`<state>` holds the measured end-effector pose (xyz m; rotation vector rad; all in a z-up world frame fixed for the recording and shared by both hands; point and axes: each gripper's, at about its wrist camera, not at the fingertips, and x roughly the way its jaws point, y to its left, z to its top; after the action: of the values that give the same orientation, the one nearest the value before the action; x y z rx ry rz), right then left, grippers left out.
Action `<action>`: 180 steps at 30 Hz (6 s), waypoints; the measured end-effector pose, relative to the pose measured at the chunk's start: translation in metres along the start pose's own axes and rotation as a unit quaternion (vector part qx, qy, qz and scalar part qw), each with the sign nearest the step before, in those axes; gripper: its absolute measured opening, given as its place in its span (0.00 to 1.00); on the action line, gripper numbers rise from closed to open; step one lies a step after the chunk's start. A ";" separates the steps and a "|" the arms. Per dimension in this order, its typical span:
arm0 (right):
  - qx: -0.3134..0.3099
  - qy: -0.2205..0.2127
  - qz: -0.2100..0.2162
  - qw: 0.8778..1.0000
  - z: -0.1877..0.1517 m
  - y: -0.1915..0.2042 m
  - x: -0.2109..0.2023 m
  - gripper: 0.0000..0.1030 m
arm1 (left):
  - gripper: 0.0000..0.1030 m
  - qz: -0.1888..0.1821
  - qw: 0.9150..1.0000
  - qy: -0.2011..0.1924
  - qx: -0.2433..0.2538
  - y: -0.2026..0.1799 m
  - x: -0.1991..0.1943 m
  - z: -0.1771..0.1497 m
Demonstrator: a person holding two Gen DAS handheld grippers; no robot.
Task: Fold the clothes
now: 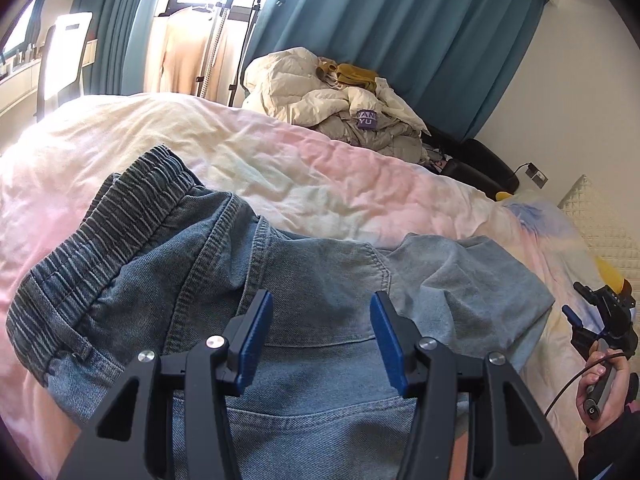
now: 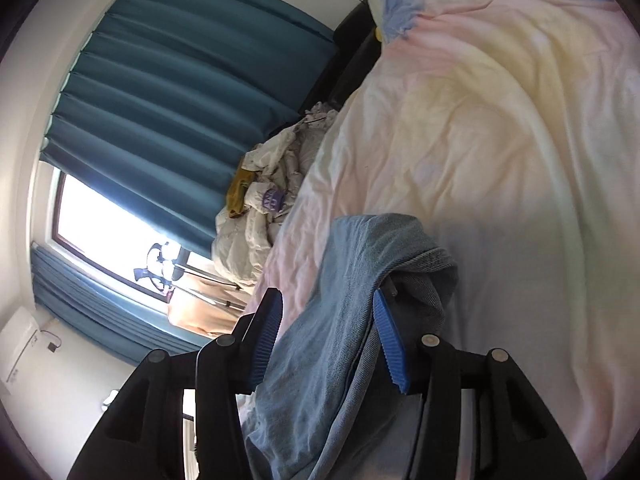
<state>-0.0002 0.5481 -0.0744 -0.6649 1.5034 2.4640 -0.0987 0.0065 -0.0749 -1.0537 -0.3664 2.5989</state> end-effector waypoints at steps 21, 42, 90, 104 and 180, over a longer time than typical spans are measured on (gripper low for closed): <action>-0.225 0.059 -0.214 0.949 -0.032 -0.041 0.083 0.57 | 0.51 -0.013 0.999 0.032 -0.008 -0.001 0.012 -0.009; -0.315 -0.031 -0.127 0.940 -0.027 0.022 0.095 0.54 | 0.51 -0.013 0.999 0.044 -0.013 0.000 0.026 -0.010; -0.452 0.037 0.005 0.891 -0.093 0.098 0.116 0.52 | 0.51 -0.009 0.999 0.039 -0.002 -0.004 0.028 -0.011; -0.550 0.065 -0.101 0.827 -0.117 0.086 0.113 0.65 | 0.51 -0.021 0.999 0.037 -0.005 -0.007 0.025 -0.010; -0.372 0.047 -0.282 0.883 0.028 -0.060 -0.076 0.46 | 0.50 -0.024 0.998 0.031 -0.040 0.011 0.020 0.003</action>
<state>0.0816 0.6069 -0.0762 -1.1479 0.2205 2.4630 -0.1160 0.0031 -0.0895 -1.1342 -0.4796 2.5220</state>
